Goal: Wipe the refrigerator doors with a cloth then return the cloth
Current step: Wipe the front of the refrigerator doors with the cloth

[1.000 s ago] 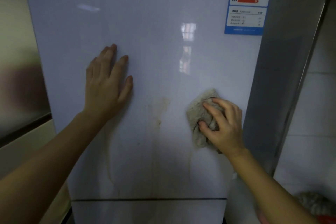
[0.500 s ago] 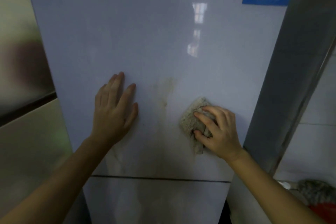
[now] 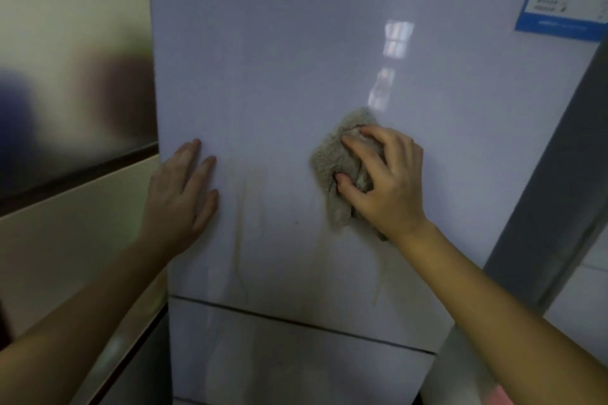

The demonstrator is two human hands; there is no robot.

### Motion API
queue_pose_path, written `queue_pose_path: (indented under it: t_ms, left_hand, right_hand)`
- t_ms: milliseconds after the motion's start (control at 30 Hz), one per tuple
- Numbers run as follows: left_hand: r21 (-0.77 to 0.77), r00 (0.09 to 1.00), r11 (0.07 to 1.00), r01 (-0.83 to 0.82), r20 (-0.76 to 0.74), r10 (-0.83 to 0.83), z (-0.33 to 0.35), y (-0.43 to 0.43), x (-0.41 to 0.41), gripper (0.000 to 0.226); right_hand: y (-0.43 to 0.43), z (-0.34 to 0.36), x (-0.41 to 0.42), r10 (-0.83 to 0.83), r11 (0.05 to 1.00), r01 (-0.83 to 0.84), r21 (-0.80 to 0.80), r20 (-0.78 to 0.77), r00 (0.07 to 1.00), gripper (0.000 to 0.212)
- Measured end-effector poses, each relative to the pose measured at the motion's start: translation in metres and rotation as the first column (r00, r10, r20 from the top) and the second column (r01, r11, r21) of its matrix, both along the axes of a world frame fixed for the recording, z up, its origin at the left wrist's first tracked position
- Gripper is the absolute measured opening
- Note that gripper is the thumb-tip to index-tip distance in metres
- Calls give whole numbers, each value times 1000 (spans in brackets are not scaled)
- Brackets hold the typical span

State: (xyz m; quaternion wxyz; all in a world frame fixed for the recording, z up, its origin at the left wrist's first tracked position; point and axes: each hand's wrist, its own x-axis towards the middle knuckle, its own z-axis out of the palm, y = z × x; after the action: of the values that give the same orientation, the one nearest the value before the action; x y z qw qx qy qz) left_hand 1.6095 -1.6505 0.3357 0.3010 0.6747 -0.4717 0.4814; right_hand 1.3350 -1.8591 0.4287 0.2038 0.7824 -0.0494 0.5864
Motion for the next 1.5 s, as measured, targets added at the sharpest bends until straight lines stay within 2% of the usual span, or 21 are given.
queue_pose_path:
  t_ms: [167,267,400,500,567,633,767,833,933,1133,1333,1500]
  left_hand:
    - [-44,999,999,27,-37,-29,-4,-6,-6,54]
    - [-56,998,998,31,-56,-35,-5,-9,-7,54]
    - [-56,996,997,45,-69,-48,-6,-10,-7,55]
    - [-50,996,998,48,-71,-52,-6,-8,-6,55]
    - [-47,996,997,57,-68,-60,-6,-6,-6,55]
    - [-51,996,997,59,-58,-62,-5,-5,-6,55]
    - [-52,996,997,58,-69,-61,-5,-5,-8,55]
    - [-46,995,998,53,-79,-57,-6,-5,-9,54]
    - [-36,996,998,47,-75,-50,-7,-4,-11,54]
    - [-5,993,999,42,-108,-43,-6,-3,-11,55]
    - [9,990,999,50,-131,-48,-7,-2,-12,59]
    - [20,990,998,61,-131,-58,-10,-4,-10,61]
  right_hand:
    - [4,-50,11,3,992,-33,-125,-232,973,48]
    - [3,-52,7,-1,982,-54,-182,-291,957,47]
    - [2,-12,3,0,991,-22,-134,-165,986,46]
    - [7,17,8,-5,1000,4,-31,-13,1000,48]
    - [11,18,12,-7,1000,6,19,30,1000,50]
    - [13,0,18,-3,1000,3,4,-25,1000,51]
    - [7,-64,17,6,989,-47,-140,-277,961,49]
    - [4,-86,10,5,985,-61,-162,-324,946,47]
    - [3,-87,3,5,991,-42,-123,-280,960,45]
    - [9,-52,10,-3,1000,3,2,-81,997,45]
    - [15,-78,23,5,1000,-8,-24,-133,991,47]
    - [22,-82,33,-3,1000,3,2,-83,997,46]
